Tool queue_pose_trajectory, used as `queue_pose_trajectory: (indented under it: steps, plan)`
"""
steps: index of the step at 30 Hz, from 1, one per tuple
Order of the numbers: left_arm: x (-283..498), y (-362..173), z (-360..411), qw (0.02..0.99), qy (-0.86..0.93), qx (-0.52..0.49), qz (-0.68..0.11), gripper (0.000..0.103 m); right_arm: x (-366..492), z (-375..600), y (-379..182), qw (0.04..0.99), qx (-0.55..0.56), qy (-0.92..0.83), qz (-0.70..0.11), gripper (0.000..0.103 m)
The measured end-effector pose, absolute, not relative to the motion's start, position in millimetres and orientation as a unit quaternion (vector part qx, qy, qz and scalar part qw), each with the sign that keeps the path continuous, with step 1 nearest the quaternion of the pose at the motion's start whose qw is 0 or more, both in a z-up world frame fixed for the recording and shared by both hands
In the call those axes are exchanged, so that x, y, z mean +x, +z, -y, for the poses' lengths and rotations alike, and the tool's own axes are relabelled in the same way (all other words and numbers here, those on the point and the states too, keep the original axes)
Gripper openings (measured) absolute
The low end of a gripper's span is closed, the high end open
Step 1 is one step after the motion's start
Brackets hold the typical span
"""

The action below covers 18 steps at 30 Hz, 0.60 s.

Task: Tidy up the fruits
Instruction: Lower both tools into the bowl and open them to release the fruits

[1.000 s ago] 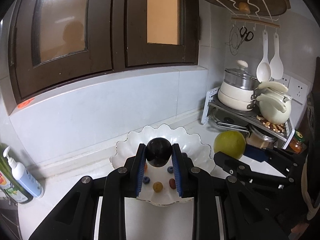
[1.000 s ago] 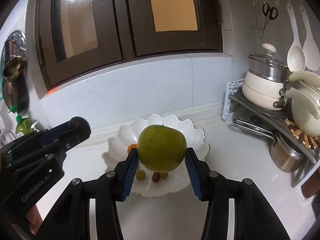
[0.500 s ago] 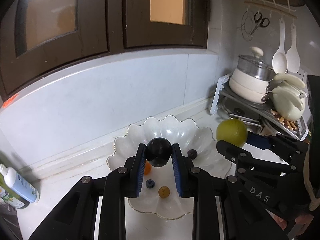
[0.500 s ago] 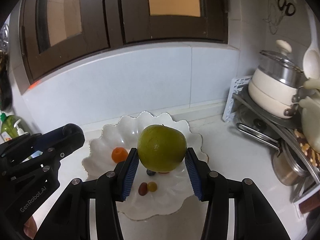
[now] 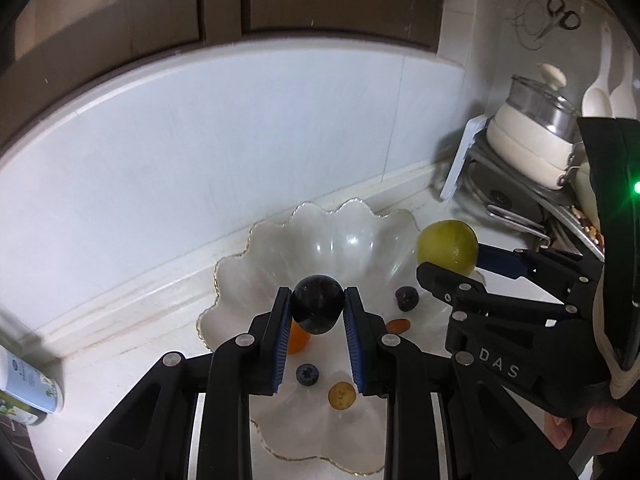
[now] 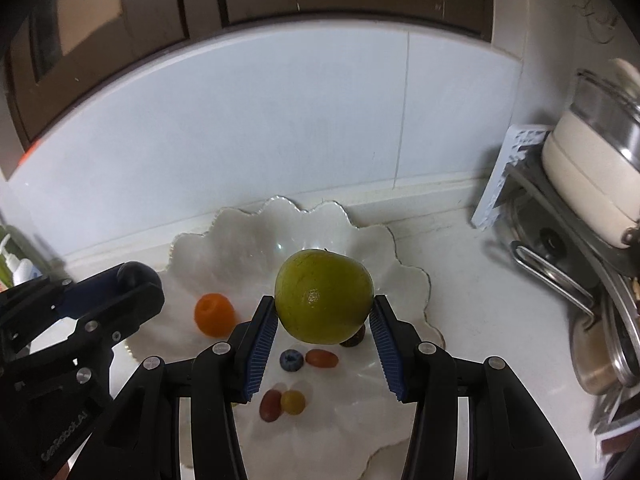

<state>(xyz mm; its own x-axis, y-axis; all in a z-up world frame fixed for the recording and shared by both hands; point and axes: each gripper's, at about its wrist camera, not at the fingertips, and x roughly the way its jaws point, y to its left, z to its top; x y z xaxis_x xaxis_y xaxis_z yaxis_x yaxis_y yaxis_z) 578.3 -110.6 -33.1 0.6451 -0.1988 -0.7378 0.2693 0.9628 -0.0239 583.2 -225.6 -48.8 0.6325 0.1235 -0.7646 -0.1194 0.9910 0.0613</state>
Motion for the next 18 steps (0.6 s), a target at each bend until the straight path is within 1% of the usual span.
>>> queue_pose_trajectory:
  steps: [9,18]
  plan:
    - [600.9,-64.4,116.4,0.885,-0.134,0.047,-0.443,0.026,615.6,222.7,-79.3,0.883,-0.001,0.072,-0.464,0.049]
    - [609.7,-83.8,120.0,0.872,-0.132,0.046,-0.47,0.026,635.6,222.2,-105.6,0.864,0.001,0.072,-0.499,0.049]
